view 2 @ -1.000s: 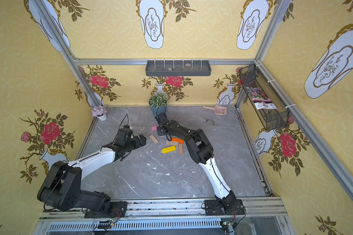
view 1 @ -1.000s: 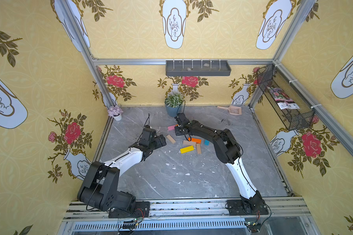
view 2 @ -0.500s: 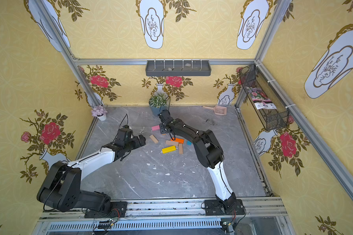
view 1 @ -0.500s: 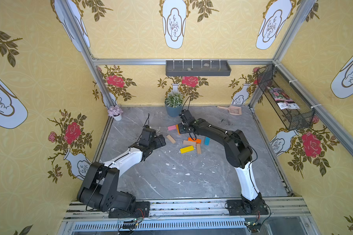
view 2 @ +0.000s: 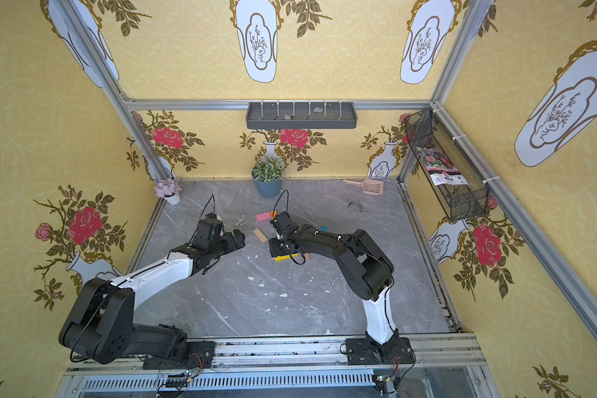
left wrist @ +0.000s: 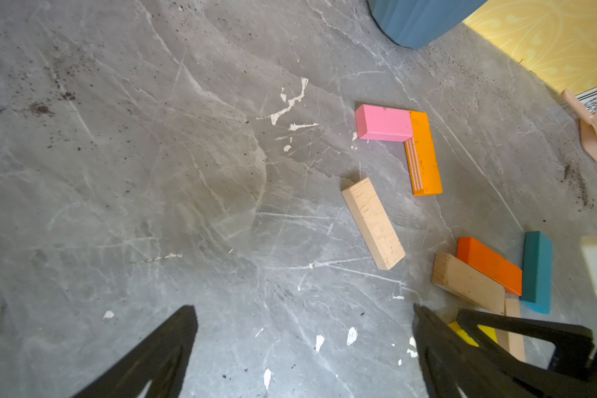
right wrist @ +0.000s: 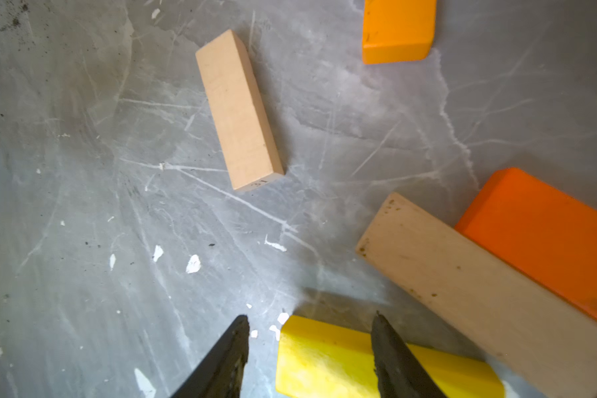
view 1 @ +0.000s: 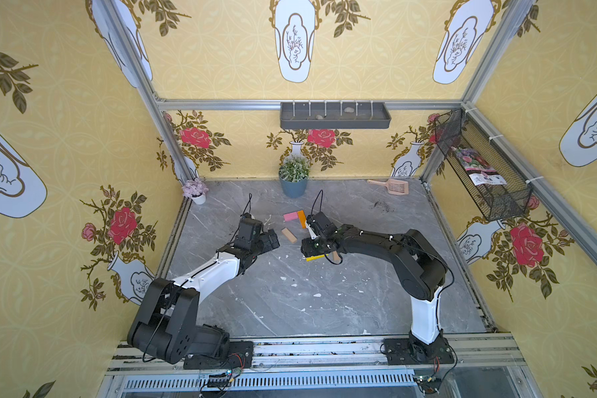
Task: Assemble a giraffe with building blocks
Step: Assemble the building block at the center of the board.
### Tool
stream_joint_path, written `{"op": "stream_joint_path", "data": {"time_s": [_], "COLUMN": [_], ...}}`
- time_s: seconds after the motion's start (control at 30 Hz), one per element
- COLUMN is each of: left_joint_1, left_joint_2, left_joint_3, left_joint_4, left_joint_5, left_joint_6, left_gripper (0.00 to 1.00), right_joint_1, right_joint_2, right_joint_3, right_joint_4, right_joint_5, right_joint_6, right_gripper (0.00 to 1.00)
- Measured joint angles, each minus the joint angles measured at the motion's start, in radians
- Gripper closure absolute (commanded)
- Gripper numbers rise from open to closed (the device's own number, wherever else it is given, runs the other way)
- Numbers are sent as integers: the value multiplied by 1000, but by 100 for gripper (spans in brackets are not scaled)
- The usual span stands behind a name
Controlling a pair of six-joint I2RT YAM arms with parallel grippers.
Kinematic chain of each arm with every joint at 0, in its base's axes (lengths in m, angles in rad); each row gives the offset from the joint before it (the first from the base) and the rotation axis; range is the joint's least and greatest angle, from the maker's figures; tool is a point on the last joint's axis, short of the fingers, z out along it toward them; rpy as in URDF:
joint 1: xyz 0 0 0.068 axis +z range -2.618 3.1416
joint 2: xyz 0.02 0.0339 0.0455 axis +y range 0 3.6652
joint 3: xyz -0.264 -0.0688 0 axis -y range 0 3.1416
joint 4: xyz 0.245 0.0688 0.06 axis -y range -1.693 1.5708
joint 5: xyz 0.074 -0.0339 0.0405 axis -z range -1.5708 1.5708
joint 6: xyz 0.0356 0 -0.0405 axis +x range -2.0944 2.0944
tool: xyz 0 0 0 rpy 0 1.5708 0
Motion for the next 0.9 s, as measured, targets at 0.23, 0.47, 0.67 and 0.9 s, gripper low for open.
{"op": "stream_joint_path", "data": {"time_s": [0.23, 0.47, 0.67, 0.9], "left_joint_1": [0, 0, 0, 0], "left_joint_2": [6, 2, 2, 2], "left_joint_3": [0, 0, 0, 0], "left_joint_4": [6, 12, 13, 13], "left_joint_5": [2, 13, 16, 16], "left_joint_6": [-8, -14, -15, -14], "left_gripper": [1, 1, 1, 1], "right_joint_1": [-17, -77, -99, -117], "right_joint_2": [15, -52, -104, -68], "right_joint_3": [-34, -142, -135, -40], "right_joint_4": [38, 96, -13, -34], "right_joint_5": [-1, 36, 78, 56], "right_joint_6": [2, -5, -60, -167], "right_gripper": [42, 42, 42, 43]}}
